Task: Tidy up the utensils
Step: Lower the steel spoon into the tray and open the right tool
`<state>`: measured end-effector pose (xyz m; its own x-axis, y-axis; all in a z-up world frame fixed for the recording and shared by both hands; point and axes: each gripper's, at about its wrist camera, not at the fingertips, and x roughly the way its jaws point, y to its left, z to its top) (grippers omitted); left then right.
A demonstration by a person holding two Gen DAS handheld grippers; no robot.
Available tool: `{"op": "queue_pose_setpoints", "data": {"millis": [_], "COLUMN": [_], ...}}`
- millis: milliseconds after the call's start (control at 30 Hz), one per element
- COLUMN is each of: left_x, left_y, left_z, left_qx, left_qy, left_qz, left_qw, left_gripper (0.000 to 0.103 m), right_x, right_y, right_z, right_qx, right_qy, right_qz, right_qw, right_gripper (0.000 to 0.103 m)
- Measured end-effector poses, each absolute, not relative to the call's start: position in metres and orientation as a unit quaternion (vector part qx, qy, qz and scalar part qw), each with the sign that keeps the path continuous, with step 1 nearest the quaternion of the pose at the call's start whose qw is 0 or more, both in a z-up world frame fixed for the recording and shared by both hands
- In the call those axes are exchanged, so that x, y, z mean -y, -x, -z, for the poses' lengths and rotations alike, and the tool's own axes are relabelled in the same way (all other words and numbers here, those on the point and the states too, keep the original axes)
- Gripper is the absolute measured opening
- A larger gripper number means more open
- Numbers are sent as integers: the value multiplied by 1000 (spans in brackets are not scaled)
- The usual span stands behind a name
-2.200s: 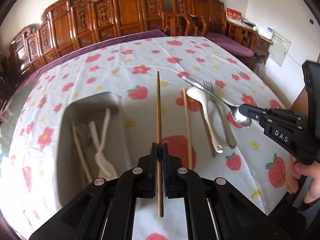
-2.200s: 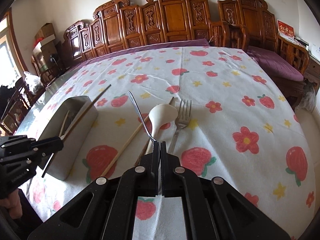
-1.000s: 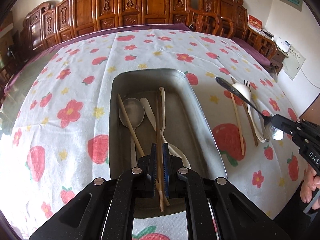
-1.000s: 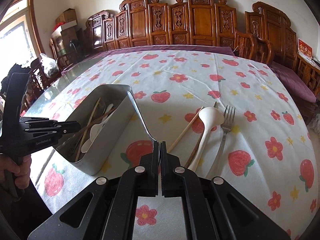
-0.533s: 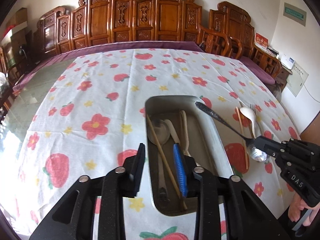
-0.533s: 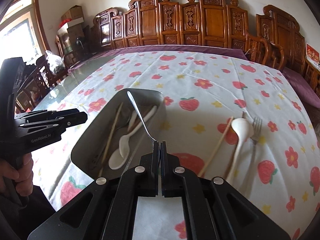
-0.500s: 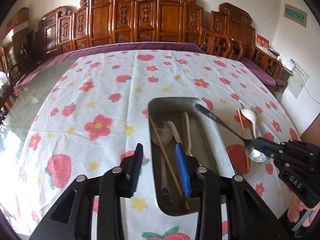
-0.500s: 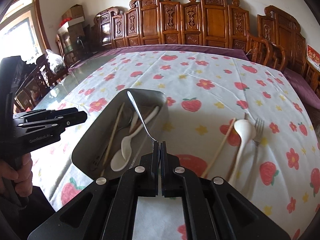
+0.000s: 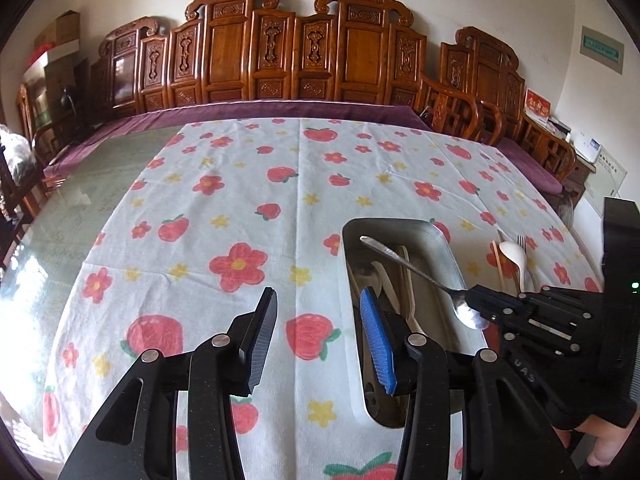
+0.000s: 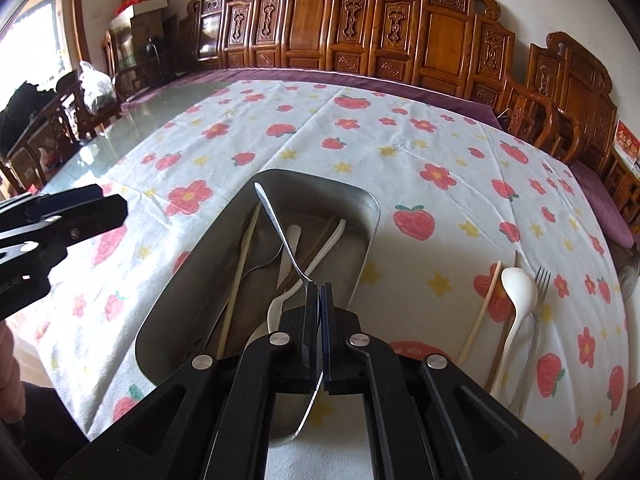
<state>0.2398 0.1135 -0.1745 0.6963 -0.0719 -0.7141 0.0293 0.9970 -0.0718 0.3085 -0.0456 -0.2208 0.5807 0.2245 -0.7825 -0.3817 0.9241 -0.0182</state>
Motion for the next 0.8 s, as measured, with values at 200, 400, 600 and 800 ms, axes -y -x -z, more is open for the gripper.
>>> {"op": "queue_pose_setpoints", "data": {"millis": [200,400,600,800], "left_x": [-124,-126,-126,-120], "left_y": [-235,-234,-233,-233], "left_z": [169,167,166,163], "left_qx": [-380,-378,-378,-378], "left_qy": [46,48,49,47], "left_qz": [25,26,26,32], "left_qw": [923,924,924,924], "left_gripper": [42,42,42,42], "right_x": [36,36,41,52], "right_y": [-318,-312,-302,-293], "right_z": [230,237,240,237], "right_qx": [-449,-461,-475,-474], "right_qy": [82,58,24,18], "right_qz": [-180,-207,-250,-263], "right_qw": [871,861,843,840], "right_gripper": [3,7,11,11]}}
